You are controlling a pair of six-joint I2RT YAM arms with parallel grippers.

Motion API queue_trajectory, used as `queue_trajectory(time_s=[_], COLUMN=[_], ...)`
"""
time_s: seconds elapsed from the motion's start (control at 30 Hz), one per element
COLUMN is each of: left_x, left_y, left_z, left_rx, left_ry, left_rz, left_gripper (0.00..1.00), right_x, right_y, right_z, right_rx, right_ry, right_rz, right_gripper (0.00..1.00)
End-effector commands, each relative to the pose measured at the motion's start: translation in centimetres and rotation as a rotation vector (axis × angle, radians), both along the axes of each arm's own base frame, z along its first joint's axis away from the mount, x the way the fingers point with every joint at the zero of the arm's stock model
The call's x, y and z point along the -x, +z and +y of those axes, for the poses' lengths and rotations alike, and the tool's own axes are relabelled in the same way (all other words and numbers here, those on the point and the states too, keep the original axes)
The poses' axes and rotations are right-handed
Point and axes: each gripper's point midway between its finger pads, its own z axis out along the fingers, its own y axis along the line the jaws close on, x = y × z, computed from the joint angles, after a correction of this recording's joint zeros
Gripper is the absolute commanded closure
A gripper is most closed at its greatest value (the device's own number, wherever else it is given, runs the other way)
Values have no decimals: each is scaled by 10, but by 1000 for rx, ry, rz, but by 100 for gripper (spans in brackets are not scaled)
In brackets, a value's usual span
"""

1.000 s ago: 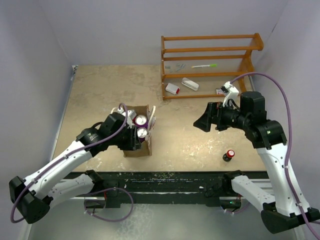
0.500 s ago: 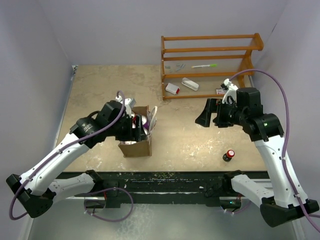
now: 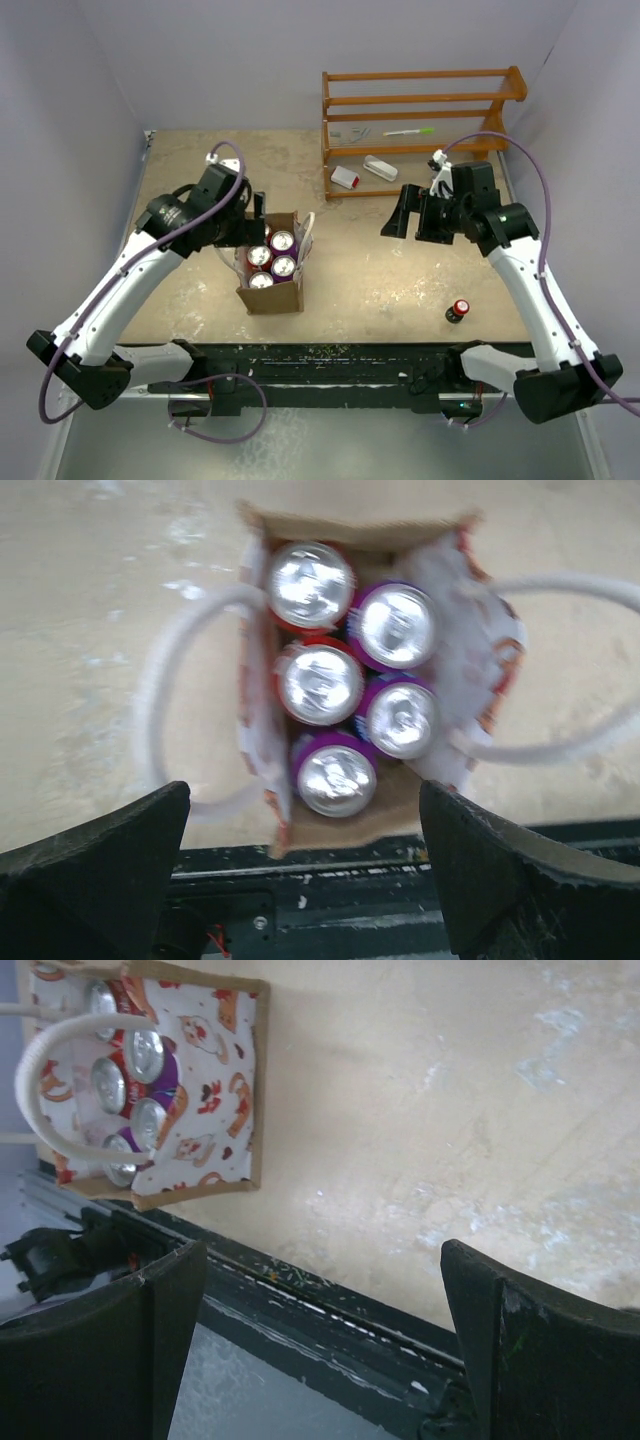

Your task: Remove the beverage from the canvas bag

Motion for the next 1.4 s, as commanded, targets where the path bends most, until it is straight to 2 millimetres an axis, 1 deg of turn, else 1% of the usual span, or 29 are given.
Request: queue_trajectory(time_s=[0.0,0.03,0.1,0.2,0.27,0.33,0.4,0.43,0.5,0.53,0.6,0.7,0.8,0.83,0.9,1.0,1.03,1.07,1.13,1.2,1.27,1.37], left_x=[-23,-26,-29,-29,-27,-28,-28,-25,-22,-20,-17,-11,-4,-4,-4,-2,-2,-2,1,3,7,8], left_y=[11,11,11,5,-3,-11,-20,-28,-35,-38,-41,-50,-61,-63,-66,-72,-73,-74,-79,-84,-87,-86], left_z=[71,77,82,90,91,84,79,79,82,84,90,97,100,98,96,96,96,96,95,95,95,95], left_rx=[-103,-101,-87,-57,-10,68,130,144,144,134,108,71,58,65,77,82,82,82,83,86,87,92], left_ry=[186,201,217,280,298,281,276,284,296,298,298,296,311,308,310,322,323,320,323,330,334,335], left_rz=[-31,-35,-41,-27,-17,-14,-2,19,29,30,18,7,38,48,50,60,65,70,88,105,116,110], left_gripper=[1,1,1,1,1,0,5,8,15,19,28,40,45,50,54,61,63,63,67,72,74,74], right_x=[-21,-24,-30,-37,-38,-37,-33,-32,-26,-19,-13,-8,-9,-10,-15,-23,-25,-26,-24,-25,-26,-28], right_y=[25,27,31,31,36,41,49,52,61,65,72,69,57,52,41,17,3,-8,-28,-44,-56,-73], right_z=[38,45,58,85,108,131,155,166,185,195,209,223,235,238,246,253,255,256,254,251,247,242], right_rx=[-184,-211,-236,-213,-202,-211,-218,-211,-193,-178,-147,-98,-54,-37,3,85,121,150,212,261,302,363], right_ry=[86,105,137,191,232,276,318,331,368,393,425,460,492,502,516,521,533,538,549,545,536,522], right_rz=[-63,-64,-56,-46,-53,-65,-84,-98,-136,-152,-186,-204,-185,-175,-152,-106,-81,-65,-31,-11,-3,16], right_gripper=[0,0,0,0,0,0,0,0,0,0,3,8,14,15,20,25,27,28,27,26,24,22])
